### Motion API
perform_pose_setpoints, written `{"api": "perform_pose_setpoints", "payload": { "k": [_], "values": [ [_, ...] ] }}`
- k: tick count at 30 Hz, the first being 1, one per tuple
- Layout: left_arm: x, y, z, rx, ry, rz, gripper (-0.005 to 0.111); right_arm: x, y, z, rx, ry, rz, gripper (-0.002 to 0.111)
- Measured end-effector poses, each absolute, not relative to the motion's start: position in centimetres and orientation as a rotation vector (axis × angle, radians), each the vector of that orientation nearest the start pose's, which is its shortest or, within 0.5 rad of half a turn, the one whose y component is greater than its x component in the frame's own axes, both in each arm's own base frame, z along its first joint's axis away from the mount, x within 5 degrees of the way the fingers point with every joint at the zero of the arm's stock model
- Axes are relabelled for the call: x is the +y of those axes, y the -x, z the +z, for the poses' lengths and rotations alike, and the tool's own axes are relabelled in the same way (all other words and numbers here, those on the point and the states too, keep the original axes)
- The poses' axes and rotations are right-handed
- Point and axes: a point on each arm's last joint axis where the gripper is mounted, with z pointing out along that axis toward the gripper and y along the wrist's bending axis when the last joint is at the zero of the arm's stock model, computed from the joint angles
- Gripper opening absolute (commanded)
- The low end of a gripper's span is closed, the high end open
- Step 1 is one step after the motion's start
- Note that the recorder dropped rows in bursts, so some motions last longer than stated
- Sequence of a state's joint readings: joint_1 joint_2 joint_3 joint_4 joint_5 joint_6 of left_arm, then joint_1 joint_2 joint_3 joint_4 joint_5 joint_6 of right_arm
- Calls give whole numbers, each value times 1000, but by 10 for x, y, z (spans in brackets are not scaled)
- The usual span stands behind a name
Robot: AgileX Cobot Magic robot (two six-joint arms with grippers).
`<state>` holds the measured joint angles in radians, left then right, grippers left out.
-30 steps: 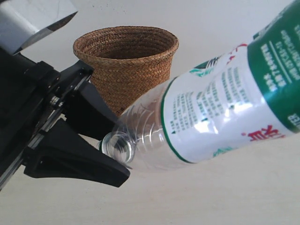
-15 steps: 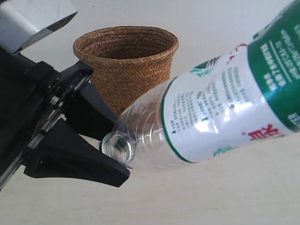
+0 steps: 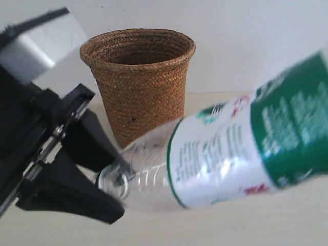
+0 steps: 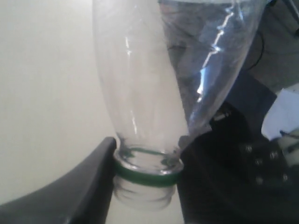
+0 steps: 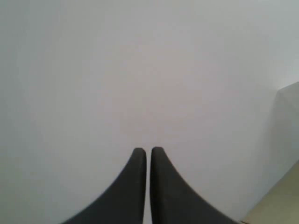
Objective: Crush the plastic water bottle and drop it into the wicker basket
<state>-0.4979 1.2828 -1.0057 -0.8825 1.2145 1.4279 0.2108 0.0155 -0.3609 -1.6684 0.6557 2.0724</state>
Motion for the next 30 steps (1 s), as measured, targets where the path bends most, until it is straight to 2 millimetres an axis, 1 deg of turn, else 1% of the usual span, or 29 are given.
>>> {"api": "perform_pose_setpoints", "payload": {
  "k": [1,2,3,4,6,9,11,12,13,15,17,19,21,22,24,26,28,30],
  "values": [
    [-162,-171,309,1758,-1863,-857,4,-54,-11,326,967,-669,174,0],
    [-154,-179,292,1934,-1866,-711,4,-54,-11,326,967,-669,174,0],
    [-148,-187,280,2058,-1853,-568,4,-54,-11,326,967,-669,174,0],
    [-140,-202,266,2171,-1820,-358,4,-54,-11,326,967,-669,174,0],
    [-138,-216,260,2202,-1772,-213,4,-54,-11,326,967,-669,174,0],
    [-141,-224,266,2173,-1704,-176,4,-54,-11,326,967,-669,174,0],
    [-144,-224,267,2196,-1670,-231,4,-54,-11,326,967,-669,174,0],
    [-146,-221,263,2238,-1679,-297,4,-54,-11,326,967,-669,174,0],
    [-147,-215,257,2305,-1741,-394,4,-54,-11,326,967,-669,174,0],
    [-147,-210,250,2373,-1812,-467,4,-54,-11,326,967,-669,174,0],
    [-145,-208,248,2396,-1858,-472,4,-54,-11,326,967,-669,174,0],
    [-142,-211,247,2383,-1885,-398,4,-54,-11,326,967,-669,174,0],
    [-138,-222,250,2329,-1894,-230,4,-54,-11,326,967,-669,174,0],
    [-136,-229,253,2312,-1871,-130,4,-54,-11,326,967,-669,174,0],
    [-134,-246,263,2237,-1776,72,4,-54,-11,326,967,-669,174,0],
    [-134,-259,277,2137,-1709,197,4,-54,-11,326,967,-669,174,0],
    [-136,-267,297,2033,-1630,261,4,-54,-11,326,967,-669,174,0],
    [-138,-270,316,1970,-1560,266,4,-54,-11,326,967,-669,174,0]
  ]
}}
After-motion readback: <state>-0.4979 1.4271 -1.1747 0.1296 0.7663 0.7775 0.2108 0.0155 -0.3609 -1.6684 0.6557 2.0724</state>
